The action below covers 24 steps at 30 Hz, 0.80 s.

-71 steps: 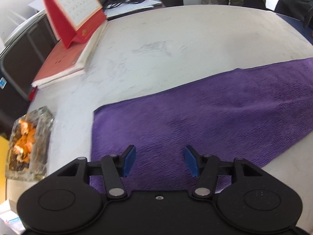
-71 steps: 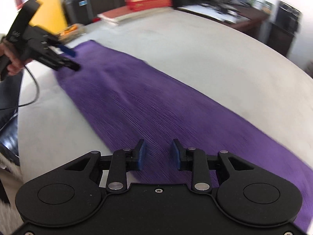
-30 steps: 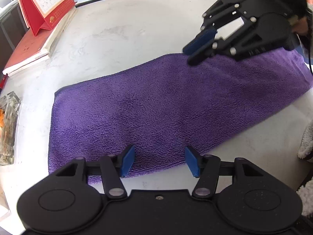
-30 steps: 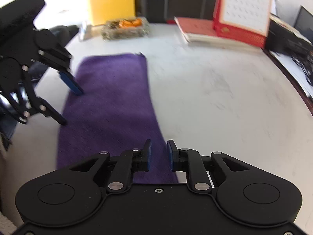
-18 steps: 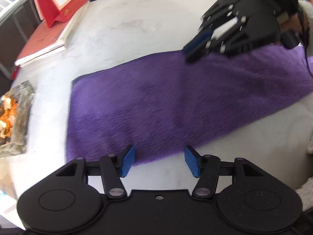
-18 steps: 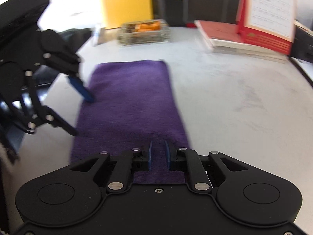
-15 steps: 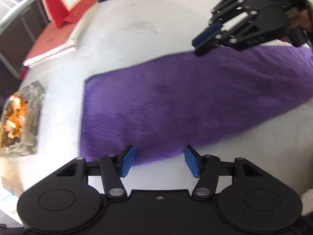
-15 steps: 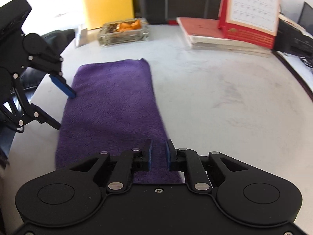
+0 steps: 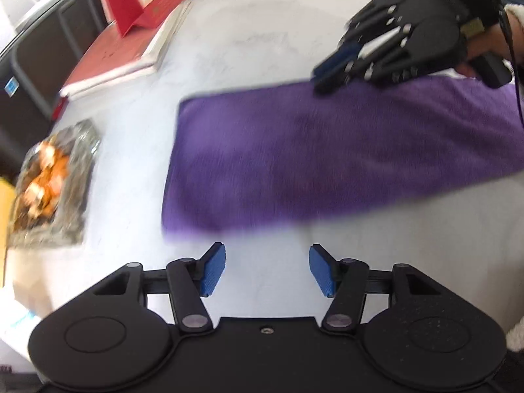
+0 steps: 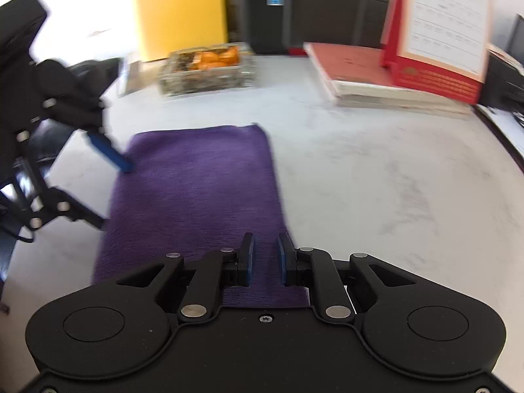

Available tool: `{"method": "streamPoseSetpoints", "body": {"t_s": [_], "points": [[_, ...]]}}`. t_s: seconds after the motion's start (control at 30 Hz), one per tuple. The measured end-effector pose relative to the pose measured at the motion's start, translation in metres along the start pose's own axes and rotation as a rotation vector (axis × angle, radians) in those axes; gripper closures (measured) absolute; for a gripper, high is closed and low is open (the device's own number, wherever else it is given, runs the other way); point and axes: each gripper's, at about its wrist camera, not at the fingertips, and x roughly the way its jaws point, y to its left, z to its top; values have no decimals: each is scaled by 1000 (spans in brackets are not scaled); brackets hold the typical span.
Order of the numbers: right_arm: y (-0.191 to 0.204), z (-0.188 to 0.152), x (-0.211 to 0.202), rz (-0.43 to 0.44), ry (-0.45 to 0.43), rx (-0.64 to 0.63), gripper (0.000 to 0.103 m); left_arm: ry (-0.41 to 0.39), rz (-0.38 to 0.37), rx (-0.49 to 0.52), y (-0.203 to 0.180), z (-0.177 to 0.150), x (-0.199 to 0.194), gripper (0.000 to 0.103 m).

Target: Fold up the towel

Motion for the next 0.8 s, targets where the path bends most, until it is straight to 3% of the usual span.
{"method": "streamPoseSetpoints", "body": {"t_s": [0.13,0.27,0.43,0.63,0.8], "points": [[4,-2,-18,-17,-26,43,86,-77,24,-27,-1,5,-18,49],[35,-6,-31,-4,-29,59,86,-175,15,-2,-10,34,-11,49],[63,-23,-37,-45,0,115,86,-172,8,82,-36,57,17,49],[66,-78,-74,-163,32,245,86,-162,34,87,-41,52,32,48],[56,-162,-142,-325,76,435,80,-150,49,43,-36,48,31,45]]}}
